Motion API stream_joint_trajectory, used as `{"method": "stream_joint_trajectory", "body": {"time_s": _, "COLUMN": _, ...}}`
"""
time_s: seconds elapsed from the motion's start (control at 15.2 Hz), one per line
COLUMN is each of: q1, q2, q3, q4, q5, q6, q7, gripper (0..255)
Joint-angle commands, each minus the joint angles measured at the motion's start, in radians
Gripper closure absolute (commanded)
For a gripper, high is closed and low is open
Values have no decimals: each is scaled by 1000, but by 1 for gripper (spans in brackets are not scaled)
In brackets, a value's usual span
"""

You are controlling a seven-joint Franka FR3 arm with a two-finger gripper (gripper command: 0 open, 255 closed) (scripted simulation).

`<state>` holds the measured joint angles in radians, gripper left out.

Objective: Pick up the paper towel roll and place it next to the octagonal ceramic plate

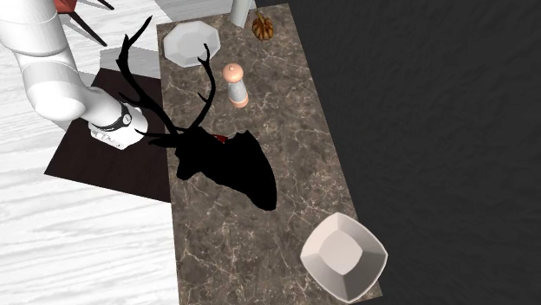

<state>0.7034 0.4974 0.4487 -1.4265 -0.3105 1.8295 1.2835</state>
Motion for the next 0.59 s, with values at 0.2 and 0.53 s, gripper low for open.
{"method": "stream_joint_trajectory", "body": {"time_s": 0.2, "q1": 21, "q2": -4, "q3": 6, "q4": 122, "q5": 8, "q6": -123, "q7": -12, "gripper": 0}}
{"method": "stream_joint_trajectory", "body": {"time_s": 0.53, "q1": 21, "q2": -4, "q3": 6, "q4": 122, "q5": 8, "q6": -123, "q7": -12, "gripper": 0}}
